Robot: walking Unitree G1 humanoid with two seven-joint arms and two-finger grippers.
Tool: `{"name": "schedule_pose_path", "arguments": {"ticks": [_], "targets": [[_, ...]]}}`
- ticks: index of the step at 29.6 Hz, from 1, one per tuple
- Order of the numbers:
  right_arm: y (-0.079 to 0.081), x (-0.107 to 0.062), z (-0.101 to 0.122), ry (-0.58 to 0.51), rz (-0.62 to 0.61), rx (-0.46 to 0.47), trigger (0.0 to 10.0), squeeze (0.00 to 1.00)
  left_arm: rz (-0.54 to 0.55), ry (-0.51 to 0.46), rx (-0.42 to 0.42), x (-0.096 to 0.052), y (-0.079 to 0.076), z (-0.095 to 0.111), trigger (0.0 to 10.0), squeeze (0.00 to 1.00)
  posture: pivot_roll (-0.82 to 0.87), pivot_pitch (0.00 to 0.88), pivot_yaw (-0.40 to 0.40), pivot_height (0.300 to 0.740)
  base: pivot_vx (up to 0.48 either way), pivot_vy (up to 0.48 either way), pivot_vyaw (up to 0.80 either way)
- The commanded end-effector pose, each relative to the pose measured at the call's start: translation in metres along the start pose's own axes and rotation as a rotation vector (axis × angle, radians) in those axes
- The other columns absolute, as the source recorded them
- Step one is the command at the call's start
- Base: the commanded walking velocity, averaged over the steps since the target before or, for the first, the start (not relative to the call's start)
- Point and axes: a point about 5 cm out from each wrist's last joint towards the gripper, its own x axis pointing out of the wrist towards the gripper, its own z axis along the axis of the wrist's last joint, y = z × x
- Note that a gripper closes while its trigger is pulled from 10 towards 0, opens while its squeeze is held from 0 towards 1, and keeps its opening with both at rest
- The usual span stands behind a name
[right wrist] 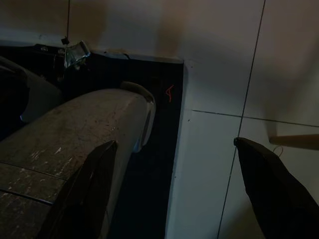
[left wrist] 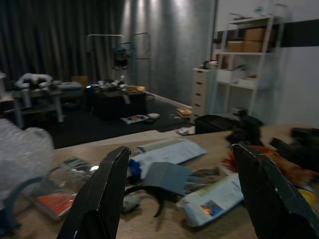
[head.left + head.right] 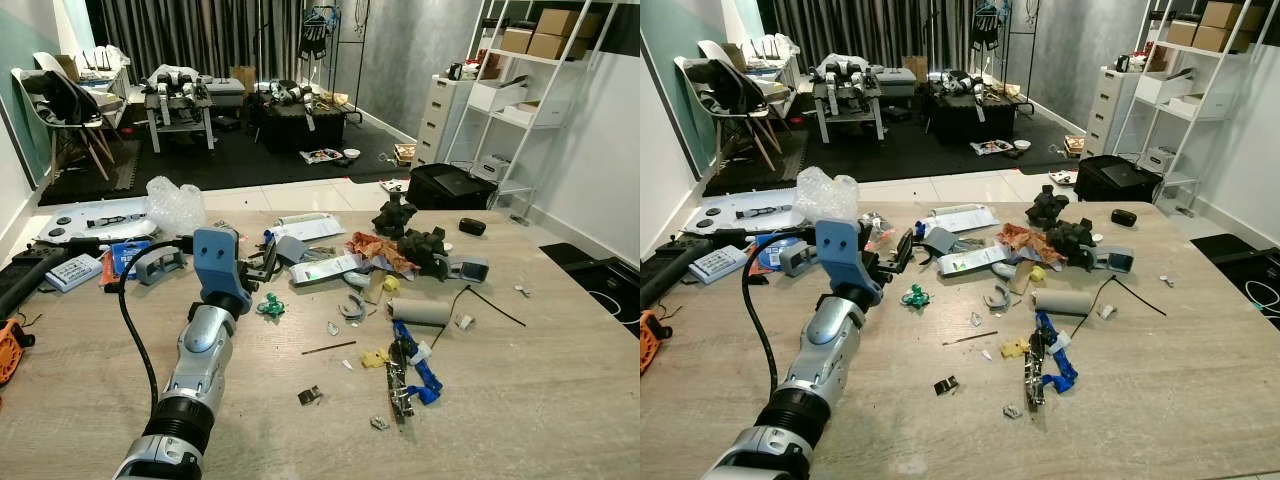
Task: Picking trash to rubbish bin
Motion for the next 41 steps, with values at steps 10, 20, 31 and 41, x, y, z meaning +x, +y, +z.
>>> {"name": "schedule_pose_path", "arguments": {"ticks": [10,20,31,41], "targets": [[0.003,-0.001,-0.011,0.017,-0.006,0.047,10.0,0.00,-0.168,0.001,-0.047,0.004,-0.031,-0.001,10.0,0.00,-0.24,0.091,0.012,0.740,0.000,-0.371,0.00],[0.005,-0.002,-0.016,0.025,-0.004,0.050,10.0,0.00,-0.508,-0.109,-0.186,-0.001,-0.069,0.018,10.0,0.00,-0.24,0.113,0.012,0.740,0.000,0.000,0.00],[0.007,-0.003,-0.022,0.030,-0.005,0.064,10.0,0.00,-0.859,-0.043,-0.065,-0.012,-0.096,0.013,10.0,0.00,-0.26,0.145,0.027,0.740,0.000,0.000,0.00],[0.010,-0.004,-0.031,0.036,-0.006,0.077,10.0,0.00,-0.963,0.014,0.202,0.001,-0.111,0.008,10.0,0.00,-0.30,0.213,0.043,0.740,0.000,0.000,0.00]]}}
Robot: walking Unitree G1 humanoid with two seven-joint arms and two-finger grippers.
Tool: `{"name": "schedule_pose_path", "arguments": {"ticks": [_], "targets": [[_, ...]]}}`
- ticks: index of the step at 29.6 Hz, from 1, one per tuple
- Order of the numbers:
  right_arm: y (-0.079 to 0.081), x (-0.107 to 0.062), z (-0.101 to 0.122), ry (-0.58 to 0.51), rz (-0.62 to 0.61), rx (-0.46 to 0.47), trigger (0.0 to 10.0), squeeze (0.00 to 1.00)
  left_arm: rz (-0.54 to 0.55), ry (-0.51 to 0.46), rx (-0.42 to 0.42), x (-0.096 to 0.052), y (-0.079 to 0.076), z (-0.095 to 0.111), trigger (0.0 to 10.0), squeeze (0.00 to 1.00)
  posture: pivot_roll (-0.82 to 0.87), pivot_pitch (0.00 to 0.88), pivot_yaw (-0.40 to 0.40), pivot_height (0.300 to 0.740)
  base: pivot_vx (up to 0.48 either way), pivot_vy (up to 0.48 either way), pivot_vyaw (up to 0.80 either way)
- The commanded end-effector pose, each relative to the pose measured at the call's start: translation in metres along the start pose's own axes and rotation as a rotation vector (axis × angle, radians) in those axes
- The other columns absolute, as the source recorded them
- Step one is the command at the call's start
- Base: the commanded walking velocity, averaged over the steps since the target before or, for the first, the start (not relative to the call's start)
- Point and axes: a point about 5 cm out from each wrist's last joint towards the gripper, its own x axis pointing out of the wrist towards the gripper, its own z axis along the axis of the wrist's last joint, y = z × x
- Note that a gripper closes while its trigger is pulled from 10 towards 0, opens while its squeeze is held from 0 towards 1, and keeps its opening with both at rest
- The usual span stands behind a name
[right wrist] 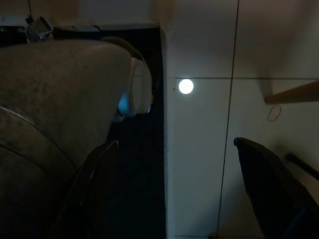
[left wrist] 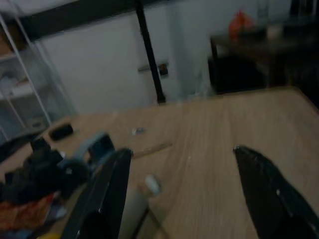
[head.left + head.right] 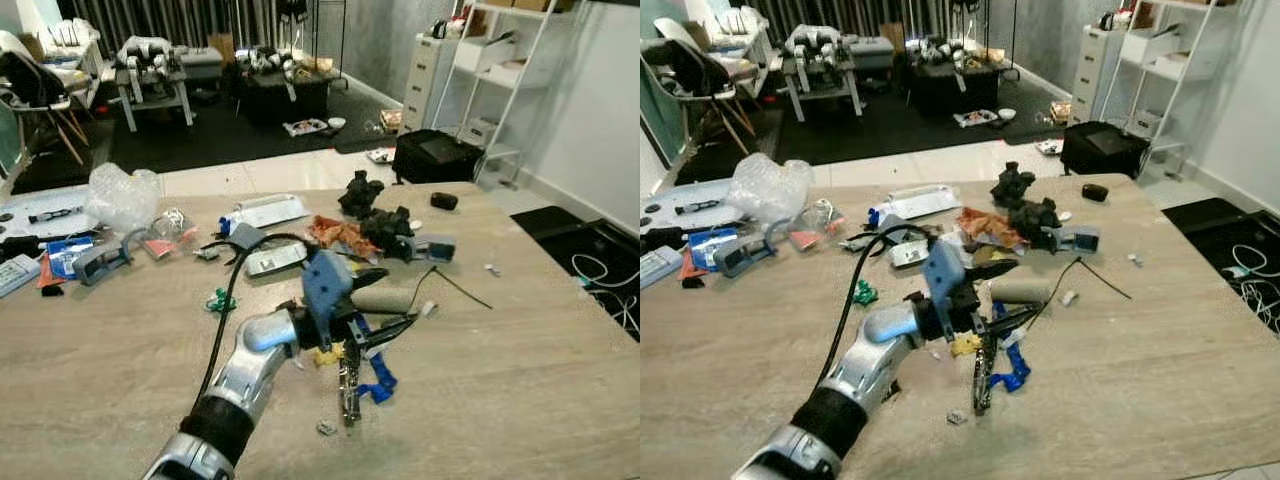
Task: Picking trash to rubbish bin
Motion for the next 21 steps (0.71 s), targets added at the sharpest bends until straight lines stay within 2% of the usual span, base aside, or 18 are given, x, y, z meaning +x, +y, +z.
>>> {"name": "schedule_pose_path", "arguments": {"ticks": [1,2,10,21], "targets": [[0.013,-0.001,-0.014,0.030,0.036,0.026,10.0,0.00,0.012,0.071,0.071,0.005,0.003,-0.005,10.0,0.00,-0.31,0.222,0.047,0.740,0.000,0.000,0.00],[0.014,-0.001,-0.018,0.034,0.033,0.034,10.0,0.00,0.032,0.089,0.113,0.010,0.007,-0.004,10.0,0.00,-0.33,0.236,0.051,0.740,0.000,0.000,0.00],[0.016,-0.004,-0.028,0.040,0.024,0.062,10.0,0.00,0.086,0.128,0.153,0.021,0.017,-0.002,10.0,0.00,-0.36,0.273,0.064,0.740,0.000,0.000,0.00],[0.021,-0.007,-0.040,0.046,0.013,0.095,10.0,0.00,0.042,0.151,0.175,0.024,0.012,-0.008,10.0,0.00,-0.41,0.326,0.076,0.740,0.000,0.000,0.00]]}}
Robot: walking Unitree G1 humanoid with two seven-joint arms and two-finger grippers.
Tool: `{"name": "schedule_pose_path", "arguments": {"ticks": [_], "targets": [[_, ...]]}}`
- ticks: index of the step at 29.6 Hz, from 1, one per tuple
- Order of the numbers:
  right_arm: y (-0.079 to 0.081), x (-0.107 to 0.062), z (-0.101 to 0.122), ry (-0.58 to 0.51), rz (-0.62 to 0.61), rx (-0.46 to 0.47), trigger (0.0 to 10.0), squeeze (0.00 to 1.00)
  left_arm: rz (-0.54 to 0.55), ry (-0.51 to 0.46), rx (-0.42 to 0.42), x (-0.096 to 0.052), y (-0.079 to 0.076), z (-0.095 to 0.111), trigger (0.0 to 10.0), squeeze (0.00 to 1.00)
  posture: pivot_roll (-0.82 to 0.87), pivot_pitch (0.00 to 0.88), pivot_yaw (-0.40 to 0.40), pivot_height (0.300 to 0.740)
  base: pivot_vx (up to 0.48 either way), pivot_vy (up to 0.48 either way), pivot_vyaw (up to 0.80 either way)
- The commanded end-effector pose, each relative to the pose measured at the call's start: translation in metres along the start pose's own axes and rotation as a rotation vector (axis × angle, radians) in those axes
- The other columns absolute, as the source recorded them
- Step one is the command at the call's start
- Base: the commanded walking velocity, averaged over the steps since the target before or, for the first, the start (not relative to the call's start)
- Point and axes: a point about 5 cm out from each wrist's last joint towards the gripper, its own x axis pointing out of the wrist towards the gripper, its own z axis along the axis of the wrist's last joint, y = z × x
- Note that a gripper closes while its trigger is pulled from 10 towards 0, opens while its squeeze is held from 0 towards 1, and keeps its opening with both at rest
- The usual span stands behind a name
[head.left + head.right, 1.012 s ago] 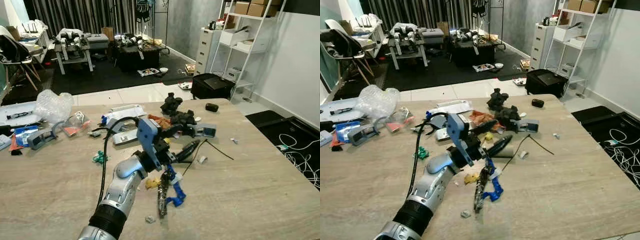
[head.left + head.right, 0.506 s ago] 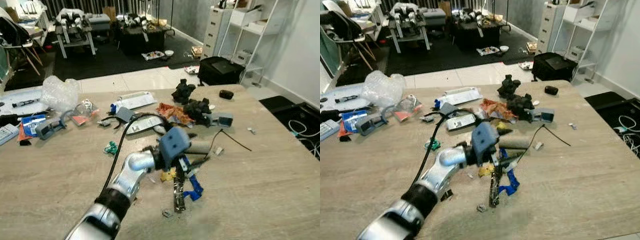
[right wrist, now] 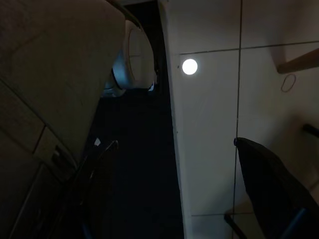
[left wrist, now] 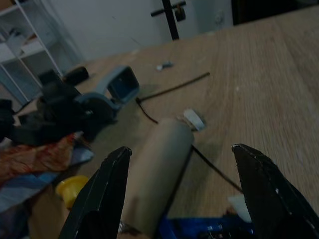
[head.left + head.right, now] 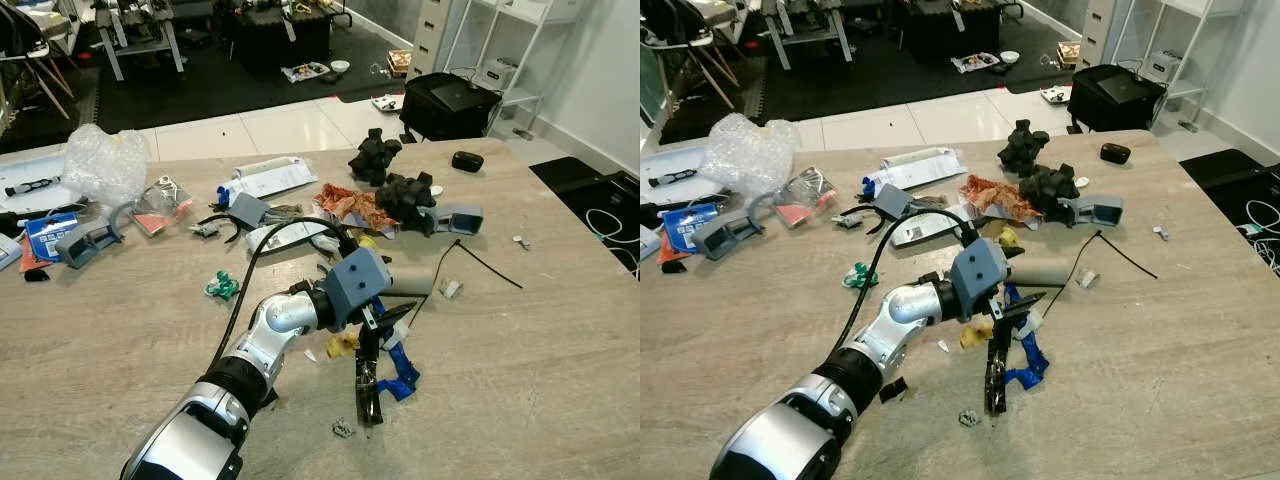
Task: Picking trash to rubbish bin
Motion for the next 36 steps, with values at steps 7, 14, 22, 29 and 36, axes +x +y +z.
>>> {"name": "schedule_pose_path", "arguments": {"ticks": [7,14,22,29,36], "targets": [[0.023,-0.005,-0.028,0.065,0.059,0.023,10.0,0.00,-0.014,-0.013,0.048,0.008,0.002,0.007,10.0,0.00,-0.43,0.350,0.075,0.740,0.000,0.000,0.00],[-0.046,-0.026,-0.054,0.052,-0.316,0.458,10.0,0.00,0.018,-0.398,-0.472,-0.016,0.028,0.022,10.0,0.00,-0.43,0.314,0.072,0.740,0.000,0.000,0.00],[-0.122,-0.092,-0.120,0.180,-0.794,0.751,10.0,0.00,-0.157,-0.559,-0.602,-0.071,0.021,0.015,10.0,0.00,-0.42,0.263,0.060,0.740,0.000,0.000,0.00],[-0.197,-0.165,-0.130,0.108,-1.295,0.843,10.0,0.00,-0.171,-0.528,-0.592,-0.114,0.010,0.007,10.0,0.00,-0.40,0.219,0.062,0.740,0.000,0.000,0.00],[-0.284,-0.229,-0.031,-0.374,-1.601,0.619,10.0,0.00,-0.071,-0.481,-0.629,-0.146,0.006,0.003,10.0,0.00,-0.38,0.195,0.076,0.740,0.000,0.000,0.00]]}}
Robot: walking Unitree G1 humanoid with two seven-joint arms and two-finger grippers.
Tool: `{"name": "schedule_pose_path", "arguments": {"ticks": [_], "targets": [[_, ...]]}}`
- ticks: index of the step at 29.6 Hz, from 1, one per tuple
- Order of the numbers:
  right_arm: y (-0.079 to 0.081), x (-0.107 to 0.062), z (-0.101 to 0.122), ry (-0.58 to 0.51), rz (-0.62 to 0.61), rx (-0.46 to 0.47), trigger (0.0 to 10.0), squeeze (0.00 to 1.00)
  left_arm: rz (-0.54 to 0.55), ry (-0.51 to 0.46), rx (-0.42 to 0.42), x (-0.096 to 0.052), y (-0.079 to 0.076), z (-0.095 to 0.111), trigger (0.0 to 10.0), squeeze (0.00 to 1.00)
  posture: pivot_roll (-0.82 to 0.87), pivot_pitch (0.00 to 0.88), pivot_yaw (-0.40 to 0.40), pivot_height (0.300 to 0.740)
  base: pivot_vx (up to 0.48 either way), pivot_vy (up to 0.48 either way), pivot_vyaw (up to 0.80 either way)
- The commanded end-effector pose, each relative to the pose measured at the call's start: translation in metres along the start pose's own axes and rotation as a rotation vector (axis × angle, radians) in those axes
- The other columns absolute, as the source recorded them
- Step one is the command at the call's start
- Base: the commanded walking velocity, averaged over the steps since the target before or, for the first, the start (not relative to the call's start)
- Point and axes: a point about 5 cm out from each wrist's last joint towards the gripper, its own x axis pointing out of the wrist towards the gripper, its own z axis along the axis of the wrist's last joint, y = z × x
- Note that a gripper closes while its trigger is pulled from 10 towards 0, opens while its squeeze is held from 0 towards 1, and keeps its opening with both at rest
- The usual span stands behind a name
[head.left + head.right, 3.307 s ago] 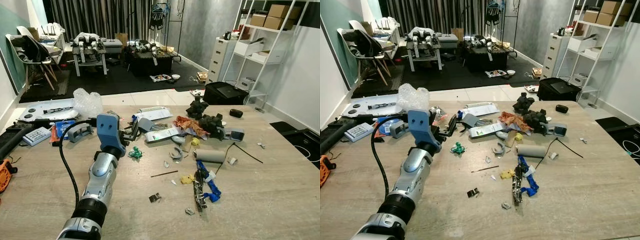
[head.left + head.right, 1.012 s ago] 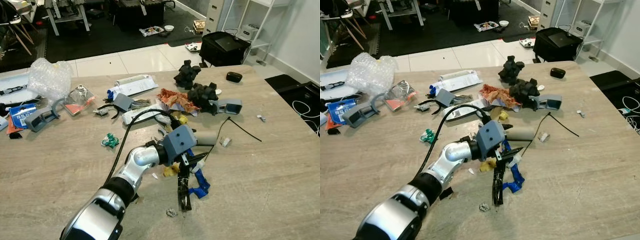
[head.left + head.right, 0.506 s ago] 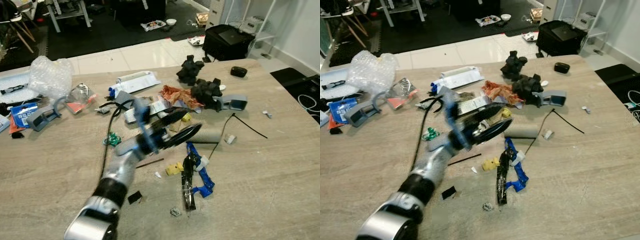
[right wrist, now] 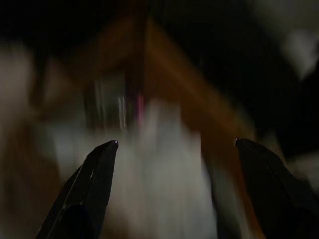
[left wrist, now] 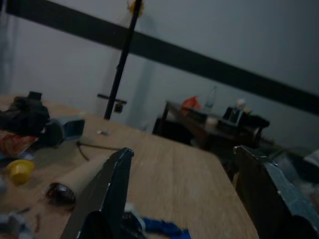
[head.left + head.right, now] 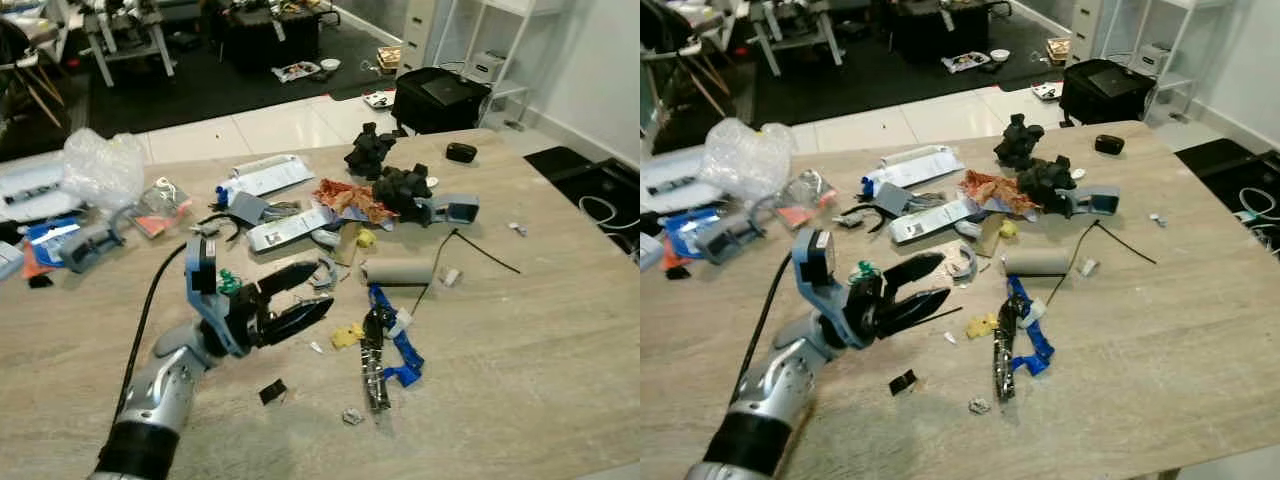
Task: Picking trash to rubbish bin
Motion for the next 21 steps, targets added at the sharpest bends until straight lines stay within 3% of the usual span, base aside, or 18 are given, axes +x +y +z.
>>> {"name": "schedule_pose_path", "arguments": {"ticks": [1,3,4,5,7,8,9,11,12,13,18,21], "targets": [[0.000,0.009,0.047,-0.186,-0.033,0.036,10.0,0.00,0.047,0.003,0.015,-0.012,-0.001,0.007,10.0,0.00,-0.38,0.193,0.076,0.740,0.000,0.000,0.00],[0.005,0.013,0.095,-0.337,-0.042,0.065,10.0,0.00,0.089,-0.004,0.042,-0.016,0.001,0.012,10.0,0.00,-0.36,0.185,0.069,0.740,0.000,0.000,0.00],[0.011,0.011,0.127,-0.421,-0.045,0.126,10.0,0.00,0.123,-0.014,0.060,-0.017,0.002,0.015,10.0,0.00,-0.35,0.180,0.064,0.740,0.000,0.000,0.00],[0.011,0.011,0.127,-0.421,-0.045,0.126,10.0,0.00,0.123,-0.014,0.060,-0.017,0.002,0.015,10.0,0.00,-0.35,0.180,0.064,0.740,0.000,0.000,0.00],[0.019,0.005,0.172,-0.513,-0.025,0.259,10.0,0.00,0.168,-0.033,0.080,-0.018,0.003,0.019,10.0,0.00,-0.34,0.177,0.053,0.740,0.000,0.000,0.00],[0.036,-0.006,0.201,-0.589,0.068,0.332,10.0,0.00,0.208,-0.044,0.098,-0.018,0.005,0.020,10.0,0.00,-0.32,0.175,0.041,0.740,0.000,0.000,0.00],[0.036,-0.006,0.201,-0.589,0.068,0.332,10.0,0.00,0.208,-0.044,0.098,-0.018,0.005,0.020,10.0,0.00,-0.32,0.175,0.041,0.740,0.000,0.000,0.00],[0.091,-0.045,0.255,-0.708,0.397,0.480,10.0,0.00,0.297,-0.046,0.146,-0.016,0.008,0.019,10.0,0.00,-0.30,0.174,0.017,0.740,0.000,0.000,0.00],[0.124,-0.075,0.277,-0.745,0.617,0.550,10.0,0.00,0.336,-0.050,0.167,-0.015,0.008,0.018,10.0,0.00,-0.28,0.178,0.006,0.740,0.000,0.000,0.00],[0.146,-0.098,0.290,-0.762,0.782,0.596,10.0,0.00,0.359,-0.055,0.179,-0.014,0.008,0.017,10.0,0.00,-0.28,0.179,0.002,0.740,0.000,0.000,0.00],[0.211,-0.177,0.303,-0.752,1.308,0.580,10.0,0.00,0.494,-0.063,0.217,-0.019,0.003,0.017,10.0,0.00,-0.22,0.197,-0.028,0.740,0.000,0.000,0.00],[0.228,-0.202,0.298,-0.733,1.473,0.521,10.0,0.00,0.573,-0.031,0.256,-0.026,0.002,0.015,10.0,0.00,-0.19,0.213,-0.042,0.740,0.000,0.000,0.00]]}}
